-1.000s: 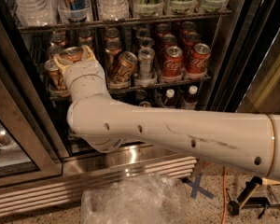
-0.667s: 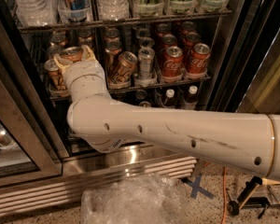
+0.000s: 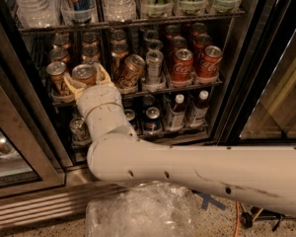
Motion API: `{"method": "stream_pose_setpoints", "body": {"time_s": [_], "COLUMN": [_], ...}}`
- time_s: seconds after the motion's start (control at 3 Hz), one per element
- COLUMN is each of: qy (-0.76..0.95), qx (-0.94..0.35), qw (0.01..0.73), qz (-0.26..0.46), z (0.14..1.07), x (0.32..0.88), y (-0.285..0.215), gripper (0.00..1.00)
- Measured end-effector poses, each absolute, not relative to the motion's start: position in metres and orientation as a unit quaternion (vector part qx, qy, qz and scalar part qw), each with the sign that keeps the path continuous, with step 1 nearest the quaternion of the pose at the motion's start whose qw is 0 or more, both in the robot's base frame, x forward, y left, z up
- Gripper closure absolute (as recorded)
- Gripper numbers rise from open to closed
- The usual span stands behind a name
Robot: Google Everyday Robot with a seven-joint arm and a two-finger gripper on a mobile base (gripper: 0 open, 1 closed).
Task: Pick orange can from middle shelf of fridge
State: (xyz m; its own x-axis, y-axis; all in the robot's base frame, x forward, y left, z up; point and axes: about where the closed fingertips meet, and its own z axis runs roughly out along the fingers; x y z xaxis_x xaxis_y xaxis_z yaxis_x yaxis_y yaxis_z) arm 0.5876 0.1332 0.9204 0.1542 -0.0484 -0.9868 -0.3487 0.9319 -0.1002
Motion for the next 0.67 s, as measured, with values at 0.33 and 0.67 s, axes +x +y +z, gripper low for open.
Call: {"method": "stream_pose_setpoints", "body": {"time_s": [0.33, 0.67], "qy": [0.638, 0.636], "qx": [-0.151, -0.150], "qw": [0.747, 0.748], "qz": [0.108, 0.114], "z": [0.903, 0.885], "x": [0.556, 0.526], "y": [0.117, 0.102], "gripper": [1.00, 1.00]}}
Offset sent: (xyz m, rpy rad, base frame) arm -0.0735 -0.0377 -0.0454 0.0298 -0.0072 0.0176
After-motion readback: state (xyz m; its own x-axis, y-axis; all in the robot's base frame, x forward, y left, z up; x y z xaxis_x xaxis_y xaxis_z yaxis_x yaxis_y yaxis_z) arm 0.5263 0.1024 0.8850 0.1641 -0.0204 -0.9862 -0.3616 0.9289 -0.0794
